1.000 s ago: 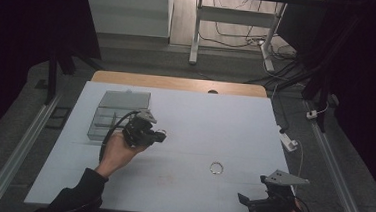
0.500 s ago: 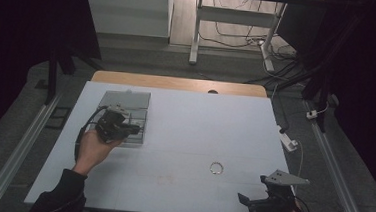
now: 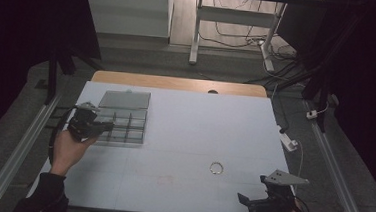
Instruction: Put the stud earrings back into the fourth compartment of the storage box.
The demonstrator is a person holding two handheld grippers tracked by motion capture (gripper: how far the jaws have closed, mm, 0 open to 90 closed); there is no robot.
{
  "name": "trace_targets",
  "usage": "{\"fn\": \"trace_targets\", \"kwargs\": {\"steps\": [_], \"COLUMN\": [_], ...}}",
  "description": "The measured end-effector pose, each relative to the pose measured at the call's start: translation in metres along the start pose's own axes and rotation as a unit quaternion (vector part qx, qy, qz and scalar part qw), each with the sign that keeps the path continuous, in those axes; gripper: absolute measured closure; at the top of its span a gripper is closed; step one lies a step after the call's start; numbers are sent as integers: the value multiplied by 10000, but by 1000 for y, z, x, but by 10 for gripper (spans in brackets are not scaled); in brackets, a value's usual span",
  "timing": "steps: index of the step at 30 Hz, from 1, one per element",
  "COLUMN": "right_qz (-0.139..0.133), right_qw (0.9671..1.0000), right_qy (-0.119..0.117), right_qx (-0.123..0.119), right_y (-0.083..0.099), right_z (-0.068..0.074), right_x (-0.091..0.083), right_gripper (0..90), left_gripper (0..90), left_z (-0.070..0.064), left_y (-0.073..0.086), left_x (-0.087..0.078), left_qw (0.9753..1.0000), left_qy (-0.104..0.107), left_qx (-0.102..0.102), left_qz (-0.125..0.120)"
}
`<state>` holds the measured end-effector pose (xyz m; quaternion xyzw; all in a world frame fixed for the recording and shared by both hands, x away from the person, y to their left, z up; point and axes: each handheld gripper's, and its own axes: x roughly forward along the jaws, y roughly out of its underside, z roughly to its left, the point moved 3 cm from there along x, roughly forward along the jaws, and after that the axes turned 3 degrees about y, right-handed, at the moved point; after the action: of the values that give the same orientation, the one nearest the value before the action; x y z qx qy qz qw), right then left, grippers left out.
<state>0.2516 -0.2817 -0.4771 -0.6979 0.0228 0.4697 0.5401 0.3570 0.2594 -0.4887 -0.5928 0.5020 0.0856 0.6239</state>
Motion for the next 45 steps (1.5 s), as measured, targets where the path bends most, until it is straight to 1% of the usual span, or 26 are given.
{"fn": "trace_targets", "kwargs": {"steps": [4, 5, 9, 14, 17, 19, 21, 24, 26, 28, 31, 33, 35, 37, 38, 39, 40, 42, 45], "right_qz": [1, 1, -4, 1, 4, 8, 11, 8, 10, 12, 6, 5, 3, 4, 5, 6, 9, 12, 18], "right_qw": [10000, 10000, 10000, 10000, 10000, 10000, 10000, 10000, 10000, 10000, 10000, 10000, 10000, 10000, 10000, 10000, 10000, 10000, 10000], "right_qy": [-2, 0, -5, -6, -10, -15, -18, -18, -19, -20, -19, -19, -19, -19, -20, -22, -24, -26, -27], "right_qx": [-3, -3, 14, -19, -20, -18, -17, -19, -12, -13, -23, -23, -23, -20, -20, -17, -11, -14, -18], "right_y": [0, 0, 0, 0, 0, 0, 0, 0, 0, 0, 0, 0, 0, 0, 0, 0, 0, 0, 0], "right_z": [0, 0, 0, 0, 0, 0, 0, 0, 0, 0, 0, 0, 0, 0, 0, 0, 0, 0, 0], "right_x": [0, 0, 1, 1, 1, 1, 1, 1, 1, 1, 1, 1, 1, 1, 1, 1, 1, 1, 1], "right_gripper": [0, 0, 0, 0, 0, 0, 0, 0, 0, 0, 0, 0, 0, 0, 0, 0, 0, 0, 0], "left_gripper": [854, 854, 854, 852, 849, 846, 837, 704, 662, 581, 463, 374, 300, 193, 163, 155, 135, 81, 36], "left_z": [13, 16, 24, 29, 31, 34, 36, 37, 35, 33, 27, 22, 16, 8, 3, -2, -7, -17, -32], "left_y": [7, 9, 13, 16, 18, 19, 19, 19, 16, 14, 10, 7, 4, -1, -3, -5, -7, -11, -17], "left_x": [-2, -2, 0, 9, 14, 17, 19, 17, 13, 10, 8, 11, 13, 16, 17, 19, 21, 25, 32], "left_qw": [9998, 9997, 9993, 9991, 9987, 9985, 9984, 9987, 9989, 9991, 9993, 9995, 9996, 9997, 9997, 9997, 9997, 9994, 9980], "left_qy": [-106, -148, -180, -238, -318, -306, -350, -342, -285, -193, -94, 0, 23, 30, 57, 30, 33, 134, 465], "left_qx": [-191, -208, -322, -314, -295, -338, -344, -333, -364, -367, -245, -150, -26, 54, 108, 143, 174, 310, 422], "left_qz": [8, 22, 50, 177, 281, 301, 286, 154, 23, -130, -259, -266, -276, -227, -221, -219, -165, -107, -57]}}
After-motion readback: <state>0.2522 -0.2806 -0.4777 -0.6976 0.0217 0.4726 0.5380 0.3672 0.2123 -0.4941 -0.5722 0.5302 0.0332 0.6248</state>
